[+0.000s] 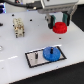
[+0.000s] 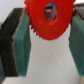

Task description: Insert the blue gear onto the right peg, followed by the red gear

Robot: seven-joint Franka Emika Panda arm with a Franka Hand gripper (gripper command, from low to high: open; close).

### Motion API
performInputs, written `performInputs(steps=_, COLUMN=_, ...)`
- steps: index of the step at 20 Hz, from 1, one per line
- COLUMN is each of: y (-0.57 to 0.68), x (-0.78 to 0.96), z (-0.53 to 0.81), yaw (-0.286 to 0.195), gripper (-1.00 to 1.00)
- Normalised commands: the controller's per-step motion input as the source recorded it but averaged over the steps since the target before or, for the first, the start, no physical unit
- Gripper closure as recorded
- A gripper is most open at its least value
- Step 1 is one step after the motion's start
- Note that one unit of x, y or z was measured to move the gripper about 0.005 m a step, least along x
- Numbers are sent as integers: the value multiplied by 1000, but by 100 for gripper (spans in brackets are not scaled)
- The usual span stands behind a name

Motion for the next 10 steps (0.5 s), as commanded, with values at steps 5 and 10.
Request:
performInputs(steps=5, y=-185, x=449, z=-187, yaw=0, gripper=100)
performInputs(steps=10, y=-91, x=-90, z=-152, yaw=0, gripper=100)
